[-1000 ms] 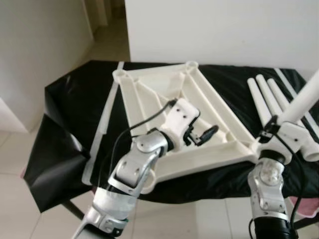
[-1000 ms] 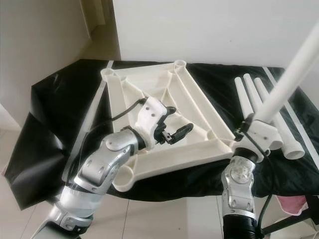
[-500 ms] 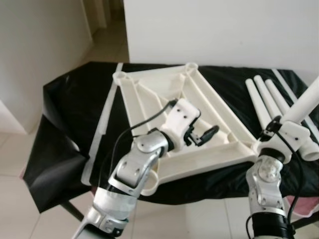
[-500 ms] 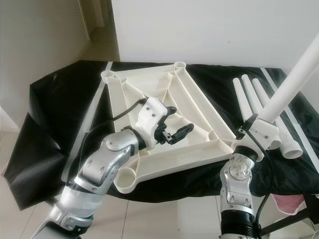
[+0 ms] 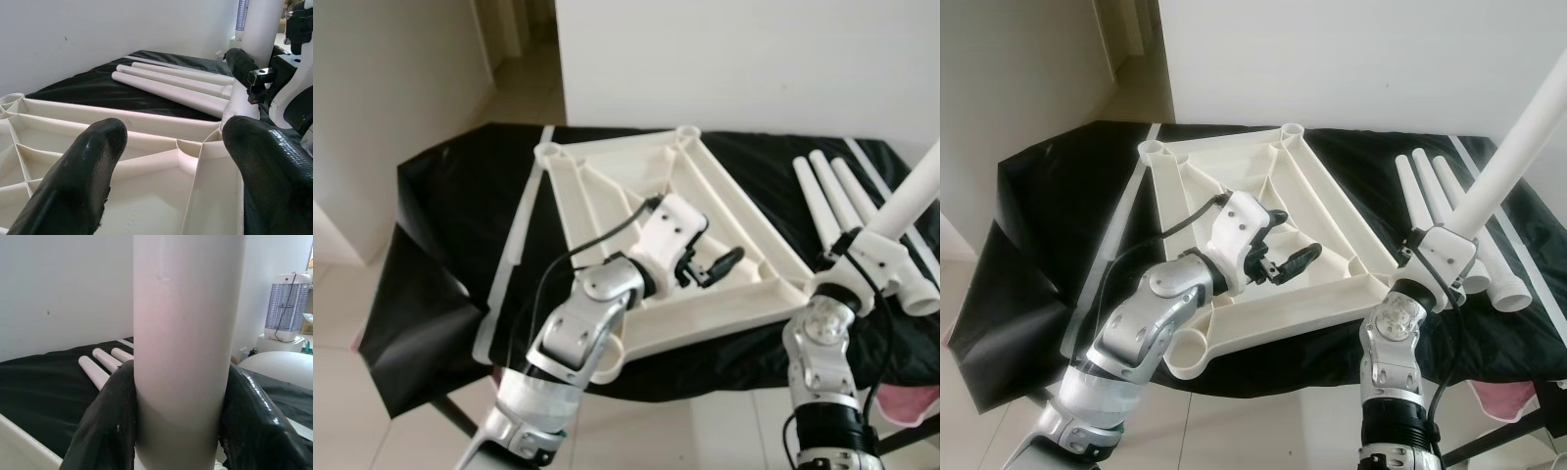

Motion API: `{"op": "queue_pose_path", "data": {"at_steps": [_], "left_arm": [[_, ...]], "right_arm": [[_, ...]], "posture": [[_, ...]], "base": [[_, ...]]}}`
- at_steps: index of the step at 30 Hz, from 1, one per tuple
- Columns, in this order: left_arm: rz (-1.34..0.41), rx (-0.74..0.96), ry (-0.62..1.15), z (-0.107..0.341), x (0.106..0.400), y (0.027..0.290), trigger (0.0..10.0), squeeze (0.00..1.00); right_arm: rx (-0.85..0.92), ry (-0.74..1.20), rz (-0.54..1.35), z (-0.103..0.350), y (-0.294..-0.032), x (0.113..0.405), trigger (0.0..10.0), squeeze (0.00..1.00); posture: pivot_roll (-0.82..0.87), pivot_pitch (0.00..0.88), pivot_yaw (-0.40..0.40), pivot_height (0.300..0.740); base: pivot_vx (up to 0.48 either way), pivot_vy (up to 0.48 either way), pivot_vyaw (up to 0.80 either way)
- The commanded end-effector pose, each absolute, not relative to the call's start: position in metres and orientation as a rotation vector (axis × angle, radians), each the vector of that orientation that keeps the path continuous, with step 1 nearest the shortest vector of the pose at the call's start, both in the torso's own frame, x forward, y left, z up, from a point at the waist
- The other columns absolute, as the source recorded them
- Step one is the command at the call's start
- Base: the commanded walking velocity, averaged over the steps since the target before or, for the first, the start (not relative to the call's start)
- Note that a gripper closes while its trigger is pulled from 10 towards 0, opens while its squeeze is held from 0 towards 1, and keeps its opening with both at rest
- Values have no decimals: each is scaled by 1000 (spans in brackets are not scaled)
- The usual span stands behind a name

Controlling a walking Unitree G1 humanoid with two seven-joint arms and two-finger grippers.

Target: Building children table

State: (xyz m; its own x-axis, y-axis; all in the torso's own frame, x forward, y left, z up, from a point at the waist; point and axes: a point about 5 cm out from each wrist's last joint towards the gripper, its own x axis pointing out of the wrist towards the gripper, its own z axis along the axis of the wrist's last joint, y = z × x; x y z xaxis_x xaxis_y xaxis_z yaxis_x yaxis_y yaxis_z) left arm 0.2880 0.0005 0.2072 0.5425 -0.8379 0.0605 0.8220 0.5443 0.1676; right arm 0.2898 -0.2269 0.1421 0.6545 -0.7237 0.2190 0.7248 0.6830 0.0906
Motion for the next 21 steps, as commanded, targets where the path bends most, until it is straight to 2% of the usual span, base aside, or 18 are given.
{"op": "queue_pose_path", "data": {"at_steps": [1,15,16,17,18,19,21], "left_arm": [[-985,136,-149,210,288,-1,10000,0],[-973,135,-147,210,289,0,10000,0],[-972,134,-146,210,289,0,10000,0],[-971,134,-147,210,289,0,10000,0],[-971,134,-147,210,289,0,10000,0],[-970,134,-147,210,289,0,10000,0],[-970,133,-147,210,289,0,10000,0]], "right_arm": [[-11,46,-889,86,-230,276,10000,0],[15,11,-869,91,-225,281,10000,0],[20,2,-854,91,-225,282,10000,514],[25,-10,-842,92,-225,282,10000,820],[25,-10,-842,92,-225,282,10000,820],[40,-32,-821,94,-225,282,10000,1000],[40,-54,-805,96,-225,283,10000,1000]], "posture": [[-58,7,11,740],[-54,21,9,740],[-54,21,9,740],[-55,22,9,740],[-55,22,9,740],[-55,25,10,740],[-56,25,11,740]], "base": [[0,0,0],[0,0,0],[0,0,0],[0,0,0],[0,0,0],[0,0,0],[0,0,0]]}}
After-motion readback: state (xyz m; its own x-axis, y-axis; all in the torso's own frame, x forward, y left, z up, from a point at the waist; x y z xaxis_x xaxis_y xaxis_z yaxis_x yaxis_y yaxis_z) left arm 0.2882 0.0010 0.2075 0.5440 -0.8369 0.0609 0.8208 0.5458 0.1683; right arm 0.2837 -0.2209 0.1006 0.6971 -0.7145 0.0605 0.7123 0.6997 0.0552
